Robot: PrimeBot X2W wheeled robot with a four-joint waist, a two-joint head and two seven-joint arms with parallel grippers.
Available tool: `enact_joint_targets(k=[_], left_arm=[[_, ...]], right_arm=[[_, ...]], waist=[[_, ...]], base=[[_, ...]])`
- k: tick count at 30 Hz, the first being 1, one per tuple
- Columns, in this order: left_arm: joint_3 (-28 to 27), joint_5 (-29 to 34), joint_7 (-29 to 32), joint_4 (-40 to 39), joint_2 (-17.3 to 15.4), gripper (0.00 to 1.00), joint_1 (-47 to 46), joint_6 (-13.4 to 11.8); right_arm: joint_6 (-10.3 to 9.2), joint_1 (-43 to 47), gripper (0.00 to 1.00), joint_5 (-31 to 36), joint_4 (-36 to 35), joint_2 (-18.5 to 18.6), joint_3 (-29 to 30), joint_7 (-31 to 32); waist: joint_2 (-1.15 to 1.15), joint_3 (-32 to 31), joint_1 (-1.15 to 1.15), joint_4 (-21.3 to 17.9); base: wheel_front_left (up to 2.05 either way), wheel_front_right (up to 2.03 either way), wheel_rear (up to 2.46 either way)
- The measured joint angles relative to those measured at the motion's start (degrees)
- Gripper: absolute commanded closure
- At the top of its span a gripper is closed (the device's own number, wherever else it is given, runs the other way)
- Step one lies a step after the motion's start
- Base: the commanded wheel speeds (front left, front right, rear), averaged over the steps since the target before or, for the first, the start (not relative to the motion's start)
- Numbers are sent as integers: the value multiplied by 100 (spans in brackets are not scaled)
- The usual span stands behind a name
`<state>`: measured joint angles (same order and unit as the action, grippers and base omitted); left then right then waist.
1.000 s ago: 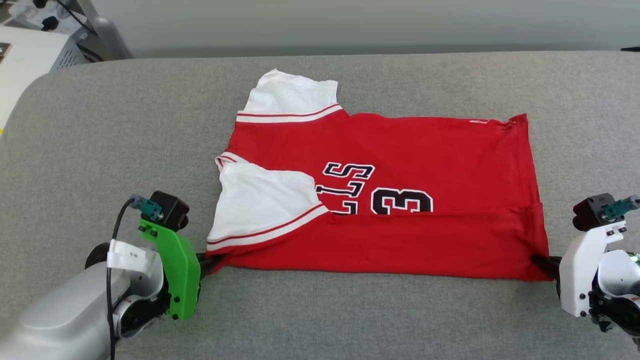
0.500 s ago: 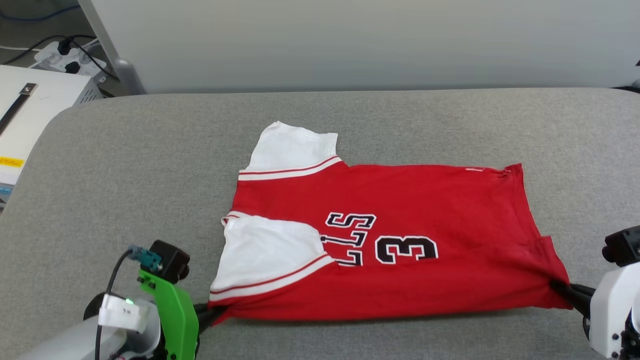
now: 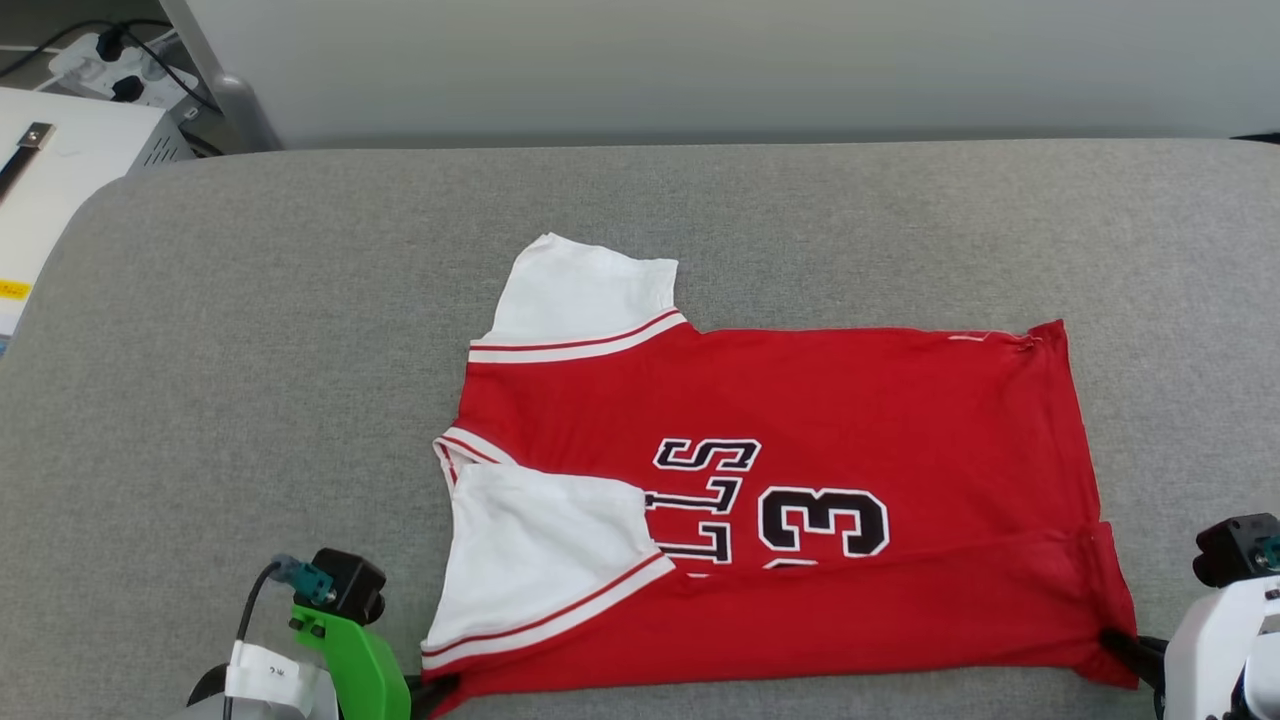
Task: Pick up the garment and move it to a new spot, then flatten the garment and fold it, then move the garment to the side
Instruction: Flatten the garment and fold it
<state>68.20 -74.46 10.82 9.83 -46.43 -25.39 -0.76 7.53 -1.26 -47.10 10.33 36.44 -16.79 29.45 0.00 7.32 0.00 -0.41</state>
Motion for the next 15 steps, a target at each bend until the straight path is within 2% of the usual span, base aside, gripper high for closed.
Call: enact_joint_targets(k=[5, 6, 7, 8, 11, 15], left_arm=[[-21, -25, -125, 350, 143, 100, 43, 171], [-45, -29, -187, 387, 153, 84, 68, 181], [-67, -31, -264, 409, 154, 27, 91, 180], [-82, -20, -342, 416, 142, 0, 107, 178], [-168, 25, -586, 326, 1, 0, 138, 65], [-375, 73, -871, -53, -430, 0, 174, -169]], right_arm=[[0, -2, 100, 42, 257, -151, -31, -160], [0, -3, 70, 45, 278, -169, -30, -222], [0, -5, 23, 53, 291, -188, -30, -264], [0, -6, 0, 69, 291, -199, -32, -314], [0, -9, 0, 182, 250, -219, 25, -590], [0, -9, 0, 380, 1, -244, 269, -1127]], waist=[[0, 25, 0, 2], [0, 6, 0, 4], [0, -16, 0, 3], [0, -39, 0, -3], [0, -114, 0, -12], [0, -235, 0, 1]], base=[[0, 0, 0], [0, 0, 0], [0, 0, 0], [0, 0, 0], [0, 0, 0], [0, 0, 0]])
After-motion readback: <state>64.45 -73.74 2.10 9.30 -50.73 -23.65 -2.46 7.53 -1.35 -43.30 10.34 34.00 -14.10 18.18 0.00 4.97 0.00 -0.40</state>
